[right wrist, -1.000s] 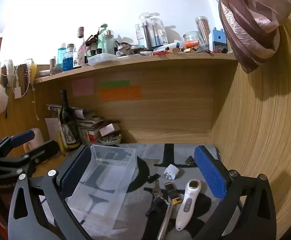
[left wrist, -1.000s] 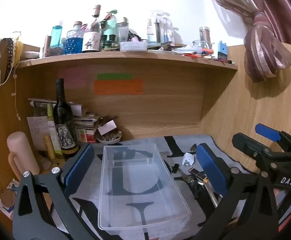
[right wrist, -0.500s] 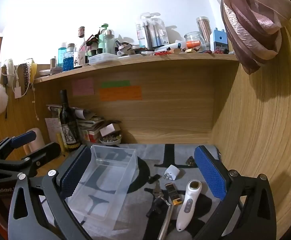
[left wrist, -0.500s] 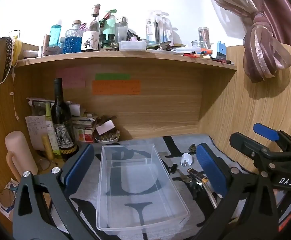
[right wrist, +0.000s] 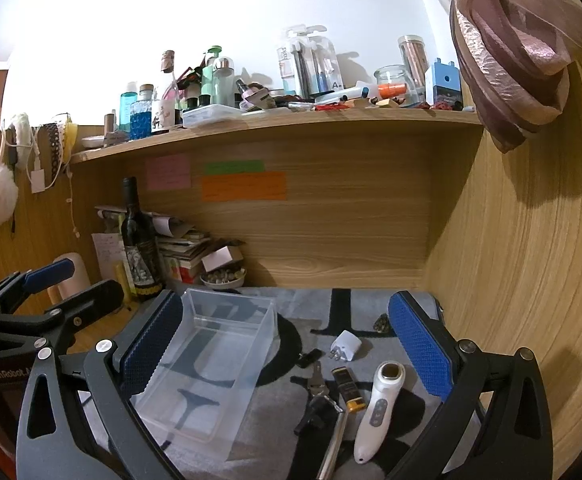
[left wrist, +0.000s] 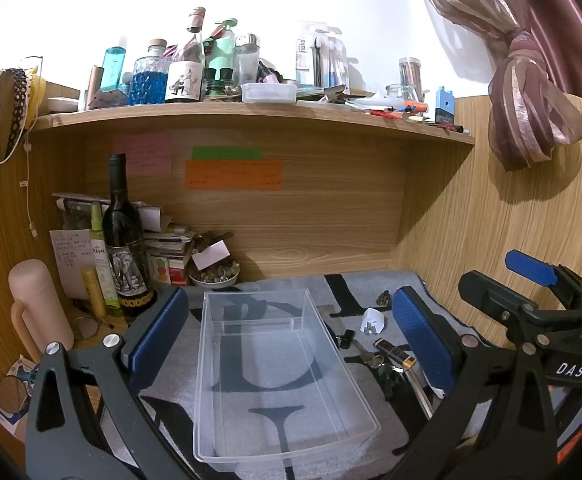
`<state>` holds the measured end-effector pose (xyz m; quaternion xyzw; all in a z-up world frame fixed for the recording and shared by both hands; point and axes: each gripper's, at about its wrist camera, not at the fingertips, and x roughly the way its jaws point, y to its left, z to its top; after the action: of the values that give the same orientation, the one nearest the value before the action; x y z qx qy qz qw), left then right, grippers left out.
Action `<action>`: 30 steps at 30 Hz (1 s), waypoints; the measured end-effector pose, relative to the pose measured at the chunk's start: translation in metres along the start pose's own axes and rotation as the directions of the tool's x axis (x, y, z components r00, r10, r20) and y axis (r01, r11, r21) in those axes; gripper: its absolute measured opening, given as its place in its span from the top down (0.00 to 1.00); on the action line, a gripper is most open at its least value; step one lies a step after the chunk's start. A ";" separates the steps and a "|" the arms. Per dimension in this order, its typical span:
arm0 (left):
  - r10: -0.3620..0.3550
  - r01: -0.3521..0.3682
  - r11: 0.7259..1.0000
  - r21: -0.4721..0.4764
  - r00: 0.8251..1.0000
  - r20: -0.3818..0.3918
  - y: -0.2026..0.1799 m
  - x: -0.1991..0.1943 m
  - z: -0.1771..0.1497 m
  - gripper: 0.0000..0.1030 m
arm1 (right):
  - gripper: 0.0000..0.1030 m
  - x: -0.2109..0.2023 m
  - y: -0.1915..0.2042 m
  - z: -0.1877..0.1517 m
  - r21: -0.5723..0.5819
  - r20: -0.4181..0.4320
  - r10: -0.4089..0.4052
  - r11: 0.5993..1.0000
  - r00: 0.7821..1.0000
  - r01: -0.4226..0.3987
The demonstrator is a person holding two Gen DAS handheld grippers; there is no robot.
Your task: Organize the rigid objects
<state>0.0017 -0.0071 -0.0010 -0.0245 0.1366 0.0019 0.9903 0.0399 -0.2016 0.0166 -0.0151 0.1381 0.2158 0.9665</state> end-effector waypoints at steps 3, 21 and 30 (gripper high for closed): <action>-0.001 0.001 1.000 -0.002 1.000 -0.001 0.000 0.000 0.000 0.00 | 0.00 0.000 0.000 0.000 -0.001 0.000 -0.001 1.000 1.000 0.001; -0.026 0.026 0.998 -0.048 1.000 0.000 0.005 0.001 -0.001 0.00 | 0.00 -0.005 0.004 0.002 -0.030 0.020 -0.007 1.000 1.000 0.007; -0.033 0.033 0.998 -0.056 0.999 -0.007 0.006 0.004 -0.001 0.00 | 0.00 -0.007 0.002 0.004 -0.035 0.026 -0.020 0.999 0.999 0.020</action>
<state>0.0052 -0.0014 -0.0029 -0.0544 0.1399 -0.0108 0.9886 0.0343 -0.2026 0.0225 -0.0306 0.1218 0.2087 0.9699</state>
